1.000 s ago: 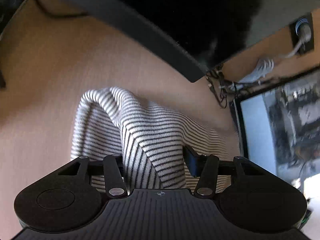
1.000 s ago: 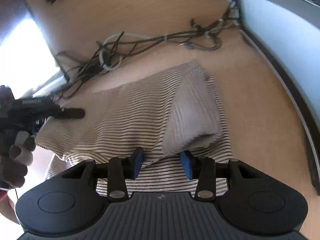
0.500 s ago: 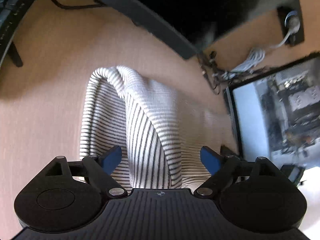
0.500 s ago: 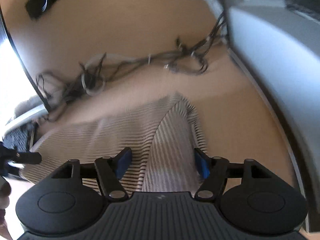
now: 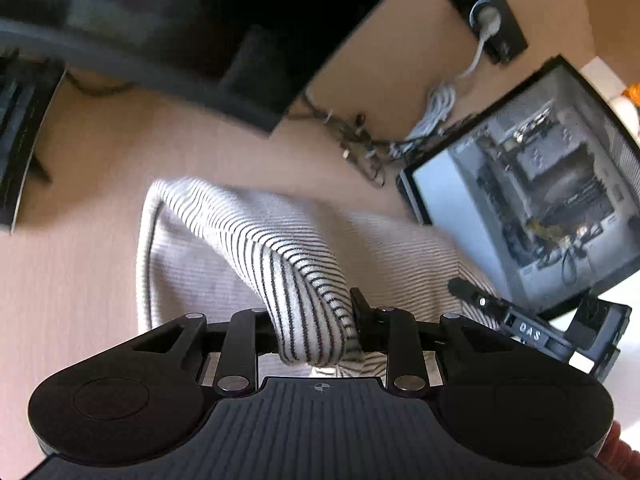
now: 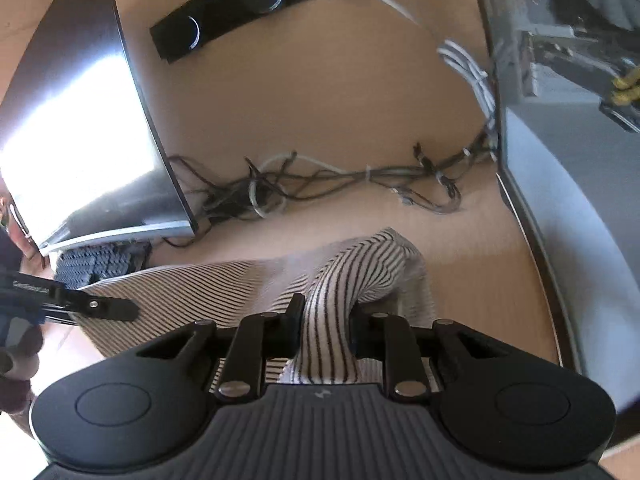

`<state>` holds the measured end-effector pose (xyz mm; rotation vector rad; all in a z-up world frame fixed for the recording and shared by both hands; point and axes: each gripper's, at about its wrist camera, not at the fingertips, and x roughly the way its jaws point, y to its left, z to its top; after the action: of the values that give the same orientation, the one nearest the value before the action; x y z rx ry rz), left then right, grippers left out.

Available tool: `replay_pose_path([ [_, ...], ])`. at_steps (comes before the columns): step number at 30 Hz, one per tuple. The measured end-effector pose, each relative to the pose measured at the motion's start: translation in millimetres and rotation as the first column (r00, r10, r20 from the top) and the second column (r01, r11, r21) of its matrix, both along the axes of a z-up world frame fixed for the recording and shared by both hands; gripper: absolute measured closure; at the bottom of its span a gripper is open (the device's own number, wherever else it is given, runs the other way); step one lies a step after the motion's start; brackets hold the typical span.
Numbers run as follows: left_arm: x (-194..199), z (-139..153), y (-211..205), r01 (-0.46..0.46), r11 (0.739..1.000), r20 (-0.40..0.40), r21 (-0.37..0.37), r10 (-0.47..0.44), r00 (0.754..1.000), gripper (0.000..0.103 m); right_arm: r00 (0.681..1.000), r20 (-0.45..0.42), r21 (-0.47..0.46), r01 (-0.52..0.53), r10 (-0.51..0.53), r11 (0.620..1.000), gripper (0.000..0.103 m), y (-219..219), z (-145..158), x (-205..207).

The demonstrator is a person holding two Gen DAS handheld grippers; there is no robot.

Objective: Fold clothes

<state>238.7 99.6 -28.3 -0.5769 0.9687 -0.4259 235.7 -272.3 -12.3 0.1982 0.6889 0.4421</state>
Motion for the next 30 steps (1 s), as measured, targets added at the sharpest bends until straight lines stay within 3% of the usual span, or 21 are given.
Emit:
replay_pose_path([
  [4, -4.2, -42.9, -4.8, -0.039, 0.997, -0.098, 0.066, 0.045, 0.994, 0.071, 0.998, -0.053, -0.040, 0.043, -0.045, 0.998, 0.083, -2.3, -34.9, 9.3],
  [8, -16.1, -50.0, -4.4, -0.061, 0.997, -0.094, 0.040, 0.065, 0.993, 0.069, 0.993, -0.096, -0.084, 0.067, -0.075, 0.994, 0.080, 0.5, -60.8, 20.3],
  [11, -22.3, -42.3, -7.2, -0.045, 0.993, -0.080, 0.111, 0.054, 0.995, 0.060, 0.991, -0.097, -0.134, 0.076, -0.089, 0.988, 0.063, 3.0, -59.8, 21.3],
  [12, -24.4, -36.3, -5.7, -0.048, 0.990, -0.068, 0.130, 0.057, 0.996, 0.058, 0.990, -0.105, -0.146, 0.076, -0.092, 0.986, 0.053, 1.6, -56.5, 21.3],
  [14, -29.4, -21.5, -3.8, -0.055, 0.987, -0.032, 0.151, 0.060, 0.998, 0.044, 0.989, -0.106, -0.167, 0.082, -0.101, 0.983, 0.037, -2.6, -48.7, 18.9],
  [16, -35.0, -5.7, -7.8, -0.053, 0.988, 0.016, 0.147, 0.051, 0.999, 0.034, 0.991, -0.083, -0.171, 0.090, -0.105, 0.981, 0.027, -9.6, -36.5, 13.7],
  [17, -36.6, 0.8, -10.6, -0.048, 0.989, 0.036, 0.141, 0.043, 0.998, 0.031, 0.993, -0.065, -0.166, 0.090, -0.102, 0.982, 0.020, -11.0, -29.5, 11.5],
  [20, -37.3, 12.1, -21.2, -0.034, 0.992, 0.076, 0.124, 0.024, 0.997, 0.030, 0.996, -0.012, -0.150, 0.082, -0.085, 0.985, 0.012, -11.4, -10.6, 8.8],
  [21, -36.5, 13.9, -25.2, -0.029, 0.992, 0.084, 0.120, 0.019, 0.996, 0.030, 0.997, 0.005, -0.144, 0.077, -0.077, 0.987, 0.002, -9.7, -5.2, 9.8],
  [24, -36.6, 18.0, -34.4, -0.021, 0.996, 0.111, 0.092, 0.011, 0.994, 0.030, 0.999, 0.038, -0.099, 0.035, -0.032, 0.994, 0.000, -1.7, 4.1, 17.1],
  [27, -48.3, 29.0, -34.4, -0.042, 0.996, 0.200, 0.084, 0.025, 0.979, 0.030, 0.998, 0.047, -0.056, -0.028, 0.030, 0.998, 0.000, 10.6, -0.9, 24.7],
  [30, -60.6, 45.3, -26.8, -0.084, 0.995, 0.311, 0.048, 0.065, 0.948, 0.020, 0.997, -0.024, -0.010, -0.071, 0.070, 0.997, 0.000, 16.0, -15.5, 37.4],
])
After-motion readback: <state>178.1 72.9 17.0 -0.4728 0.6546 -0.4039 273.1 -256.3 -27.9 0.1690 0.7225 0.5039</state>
